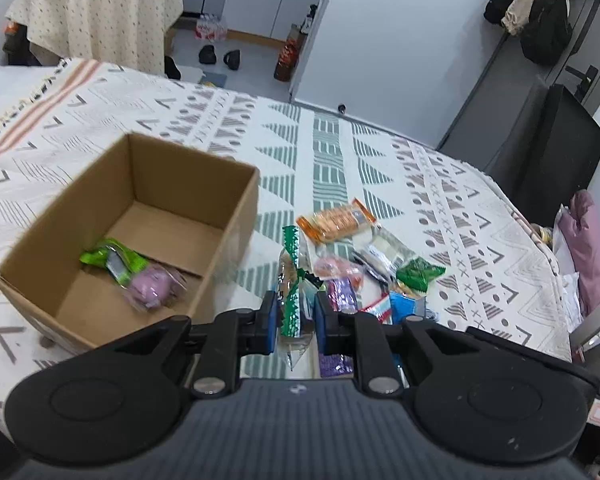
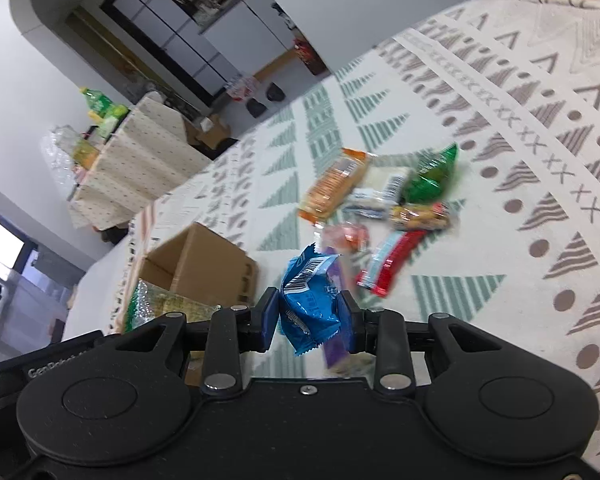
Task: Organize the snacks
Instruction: 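Grasp a green stick snack with the left gripper while the right grasps a blue packet, then lower both held snacks into the box and open both grippers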
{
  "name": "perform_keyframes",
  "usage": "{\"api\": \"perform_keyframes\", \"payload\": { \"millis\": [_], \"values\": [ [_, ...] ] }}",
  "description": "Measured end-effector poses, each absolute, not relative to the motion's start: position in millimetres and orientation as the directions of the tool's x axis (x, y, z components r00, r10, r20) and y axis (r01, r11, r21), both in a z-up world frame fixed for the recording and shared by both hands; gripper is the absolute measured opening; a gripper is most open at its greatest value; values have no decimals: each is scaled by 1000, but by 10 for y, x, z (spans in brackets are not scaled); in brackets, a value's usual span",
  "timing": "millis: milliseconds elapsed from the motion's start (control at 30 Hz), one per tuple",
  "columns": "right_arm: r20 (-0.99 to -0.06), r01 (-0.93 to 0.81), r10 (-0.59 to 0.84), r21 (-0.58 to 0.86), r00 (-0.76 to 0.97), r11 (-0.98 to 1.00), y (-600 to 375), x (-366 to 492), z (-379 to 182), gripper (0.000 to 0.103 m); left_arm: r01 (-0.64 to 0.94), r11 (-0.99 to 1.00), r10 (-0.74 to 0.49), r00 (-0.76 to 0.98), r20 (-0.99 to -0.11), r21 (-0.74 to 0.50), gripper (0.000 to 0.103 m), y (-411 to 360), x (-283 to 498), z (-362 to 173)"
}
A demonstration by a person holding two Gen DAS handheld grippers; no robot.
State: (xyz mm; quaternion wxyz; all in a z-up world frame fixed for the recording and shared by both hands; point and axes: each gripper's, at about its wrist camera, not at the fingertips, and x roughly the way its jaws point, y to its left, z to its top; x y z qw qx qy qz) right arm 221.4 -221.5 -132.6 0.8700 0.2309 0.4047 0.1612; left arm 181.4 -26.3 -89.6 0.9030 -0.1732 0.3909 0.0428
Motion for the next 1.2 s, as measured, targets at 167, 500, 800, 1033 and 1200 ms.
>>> {"api": "perform_keyframes", "payload": {
  "millis": [167,500,800,1033,1200],
  "values": [
    [-587,-142,499,548,637,825,-2136,2131,-1191,31,-228,935,-30,713,-701,-271,18,-184,1716,-742],
    [-546,-187,523,554,655,811,-2058,2053,-1068,31,-250,930,1,736,-677,-270,18,-35,1525,-565],
    [-515,-243,552,548,655,800,-1859,2010,-989,31,-272,919,19,751,-660,-284,18,169,1412,-496],
    [-495,-289,580,544,646,787,-1616,1989,-958,31,-297,904,24,753,-657,-308,18,417,1388,-511],
    [-501,-302,588,540,635,786,-1427,1995,-964,31,-311,892,24,756,-655,-327,18,613,1406,-523]
  ]
}}
